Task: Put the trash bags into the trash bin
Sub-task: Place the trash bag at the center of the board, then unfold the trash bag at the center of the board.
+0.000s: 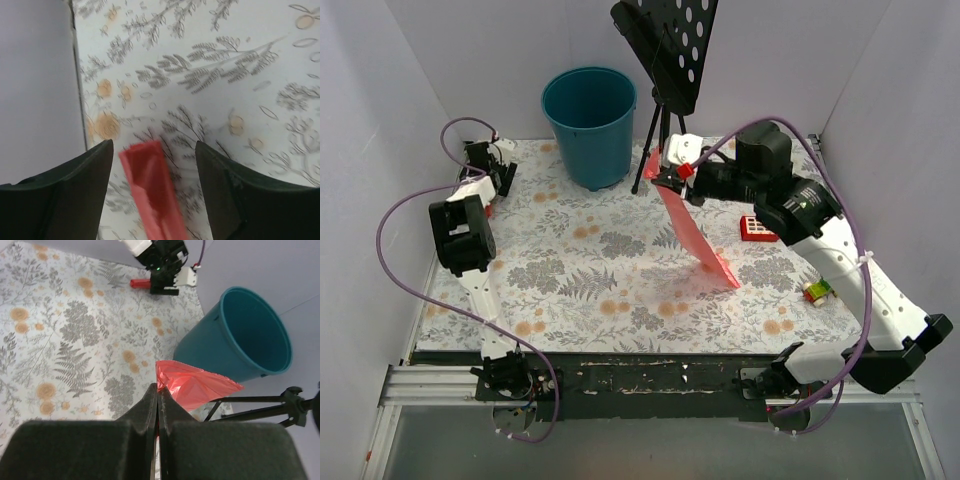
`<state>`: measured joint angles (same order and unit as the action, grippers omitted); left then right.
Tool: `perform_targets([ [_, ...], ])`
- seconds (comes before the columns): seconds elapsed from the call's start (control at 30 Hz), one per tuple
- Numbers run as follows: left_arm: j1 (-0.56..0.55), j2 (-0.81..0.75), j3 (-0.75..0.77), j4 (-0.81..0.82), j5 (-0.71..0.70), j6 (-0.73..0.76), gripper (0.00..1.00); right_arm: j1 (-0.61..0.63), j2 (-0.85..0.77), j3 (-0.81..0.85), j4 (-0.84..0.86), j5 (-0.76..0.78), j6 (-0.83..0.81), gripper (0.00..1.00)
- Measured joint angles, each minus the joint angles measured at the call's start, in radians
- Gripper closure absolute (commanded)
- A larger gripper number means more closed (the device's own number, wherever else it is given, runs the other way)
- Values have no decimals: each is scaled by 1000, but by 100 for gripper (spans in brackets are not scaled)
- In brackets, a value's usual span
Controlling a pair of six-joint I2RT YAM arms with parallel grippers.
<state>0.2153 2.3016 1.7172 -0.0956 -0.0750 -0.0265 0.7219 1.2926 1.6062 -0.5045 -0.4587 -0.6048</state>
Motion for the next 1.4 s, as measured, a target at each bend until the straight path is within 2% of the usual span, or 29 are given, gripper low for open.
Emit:
perform_targets([
  [0.1,5,-72,-66,-36,37,-88,24,0,47,94,6,-1,20,99],
  [0.17,13,-180,-156,-62,113,-152,23,0,70,153,16,-7,42,99],
  [0.2,18,-261,-218,-71,173,-184,19,-1,82,186,21,-13,55,99],
  [0.33,32,-697,-441,-47,504,-296,16,-1,162,359,59,-39,117,99],
  [0.43,-17,-1003,-515,20,792,-338,15,-1,229,479,97,-66,166,99],
  [0.57,-175,-1202,-629,89,1048,-309,13,-1,282,555,145,-109,215,99],
  [0.7,-290,-1164,-714,61,1172,-266,12,-1,296,560,172,-144,257,99],
  [0.93,-439,-1018,-721,25,1201,-181,11,-1,300,564,170,-201,270,99],
  [1.1,-520,-930,-702,108,1239,-207,13,-1,298,560,164,-204,268,99],
  [1.2,-567,-892,-701,157,1239,-240,19,-1,293,542,167,-192,262,99],
  [1.4,-670,-877,-788,350,1207,-444,42,-1,298,511,204,-132,262,99],
])
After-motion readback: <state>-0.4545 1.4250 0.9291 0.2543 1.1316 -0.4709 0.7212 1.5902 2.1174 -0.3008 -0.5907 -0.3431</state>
